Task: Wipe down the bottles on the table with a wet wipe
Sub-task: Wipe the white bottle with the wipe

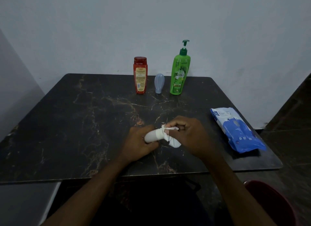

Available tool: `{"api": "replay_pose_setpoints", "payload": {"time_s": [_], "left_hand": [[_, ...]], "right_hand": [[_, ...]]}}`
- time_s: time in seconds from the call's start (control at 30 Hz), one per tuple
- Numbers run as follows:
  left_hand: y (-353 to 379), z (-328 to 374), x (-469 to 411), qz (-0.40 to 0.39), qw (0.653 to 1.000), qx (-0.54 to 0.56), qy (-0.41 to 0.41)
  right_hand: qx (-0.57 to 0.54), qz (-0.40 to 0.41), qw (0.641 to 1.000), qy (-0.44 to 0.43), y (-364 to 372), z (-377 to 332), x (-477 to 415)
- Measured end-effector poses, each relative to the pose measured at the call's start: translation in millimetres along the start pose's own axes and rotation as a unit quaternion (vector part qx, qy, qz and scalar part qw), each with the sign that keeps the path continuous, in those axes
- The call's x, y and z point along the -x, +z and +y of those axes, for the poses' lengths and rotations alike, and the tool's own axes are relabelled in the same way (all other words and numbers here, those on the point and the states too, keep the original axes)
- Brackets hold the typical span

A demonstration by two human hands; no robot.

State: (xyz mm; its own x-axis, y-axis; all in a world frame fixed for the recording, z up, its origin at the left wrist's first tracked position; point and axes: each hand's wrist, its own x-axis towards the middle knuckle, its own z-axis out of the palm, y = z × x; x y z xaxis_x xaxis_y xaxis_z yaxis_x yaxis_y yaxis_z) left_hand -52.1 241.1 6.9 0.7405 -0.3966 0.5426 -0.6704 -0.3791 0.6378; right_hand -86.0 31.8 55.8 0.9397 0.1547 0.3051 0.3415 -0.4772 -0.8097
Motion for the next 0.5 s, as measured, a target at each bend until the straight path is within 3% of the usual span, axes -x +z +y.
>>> {"api": "replay_pose_setpoints", "payload": {"time_s": [0.5], "left_hand": [[1.5, -3.0, 0.5, -0.016, 1.000, -0.006, 0.001]], "right_hand": [[0.043, 0.022, 0.999, 0.011, 12.1, 1.2, 3.0]]}}
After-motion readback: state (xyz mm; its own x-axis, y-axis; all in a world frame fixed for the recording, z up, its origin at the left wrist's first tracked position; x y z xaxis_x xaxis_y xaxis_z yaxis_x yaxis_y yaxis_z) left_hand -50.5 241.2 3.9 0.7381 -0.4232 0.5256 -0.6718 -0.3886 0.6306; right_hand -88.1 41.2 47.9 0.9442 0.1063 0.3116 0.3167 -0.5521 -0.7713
